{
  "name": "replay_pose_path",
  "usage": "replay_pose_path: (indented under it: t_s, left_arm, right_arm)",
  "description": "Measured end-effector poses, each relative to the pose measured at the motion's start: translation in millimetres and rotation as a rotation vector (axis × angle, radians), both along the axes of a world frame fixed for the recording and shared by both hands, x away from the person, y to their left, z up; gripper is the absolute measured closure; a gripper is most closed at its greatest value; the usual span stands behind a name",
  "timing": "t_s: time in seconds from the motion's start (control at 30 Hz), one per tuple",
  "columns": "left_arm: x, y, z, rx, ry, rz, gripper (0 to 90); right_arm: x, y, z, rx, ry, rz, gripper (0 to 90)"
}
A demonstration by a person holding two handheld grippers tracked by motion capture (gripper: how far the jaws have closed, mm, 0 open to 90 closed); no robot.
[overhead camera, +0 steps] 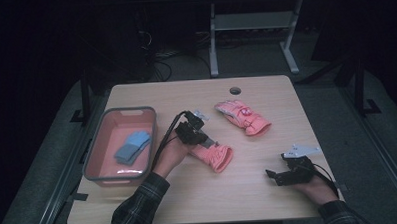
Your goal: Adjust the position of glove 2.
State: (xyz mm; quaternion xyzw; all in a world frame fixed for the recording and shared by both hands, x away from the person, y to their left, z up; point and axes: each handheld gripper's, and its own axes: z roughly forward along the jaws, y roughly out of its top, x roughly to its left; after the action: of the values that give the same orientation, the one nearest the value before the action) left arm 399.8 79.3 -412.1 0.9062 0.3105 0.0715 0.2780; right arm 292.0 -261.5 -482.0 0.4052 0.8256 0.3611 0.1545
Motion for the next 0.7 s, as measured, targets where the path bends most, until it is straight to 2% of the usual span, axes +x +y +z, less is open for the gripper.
replay_pose_path:
  t_s: [0.03, 0.1, 0.27, 0.4, 0.43, 0.53, 0.57, 0.67, 0.7]
  left_arm:
    - [0.0, 0.0, 0.0, 0.0, 0.0, 0.0, 89.6]
    - [1.1, -4.2, -11.5, 0.023, 0.025, -0.017, 89.6]
    - [-0.7, -8.7, -15.3, 0.007, 0.049, -0.034, 89.6]
    - [-9.2, -20.3, -15.5, -0.015, 0.061, -0.075, 89.6]
    - [-14.6, -27.9, -16.4, -0.027, 0.07, -0.1, 89.6]
    - [-23.6, -40.4, -16.0, -0.033, 0.078, -0.142, 89.6]
    - [-23.6, -40.4, -16.0, -0.033, 0.078, -0.142, 89.6]
    - [-36.6, -57.4, -15.4, -0.038, 0.082, -0.193, 89.6]
    - [-36.6, -57.4, -15.4, -0.038, 0.082, -0.193, 89.6]
  right_arm:
    - [0.0, 0.0, 0.0, 0.0, 0.0, 0.0, 11.6]
    - [0.0, 0.0, 0.0, 0.0, 0.0, 0.0, 11.6]
    - [0.0, 0.0, 0.0, 0.0, 0.0, 0.0, 11.6]
    - [0.1, -0.1, 0.0, -0.001, 0.0, 0.001, 11.6]
    - [0.0, -0.1, 0.0, 0.0, 0.0, 0.001, 11.6]
    - [0.1, -0.1, 0.0, -0.001, 0.0, 0.001, 11.6]
    - [0.1, -0.1, 0.0, -0.001, 0.0, 0.001, 11.6]
    - [0.2, -0.2, 0.0, -0.001, -0.002, 0.002, 11.6]
    - [0.2, -0.2, 0.0, -0.001, -0.002, 0.002, 11.6]
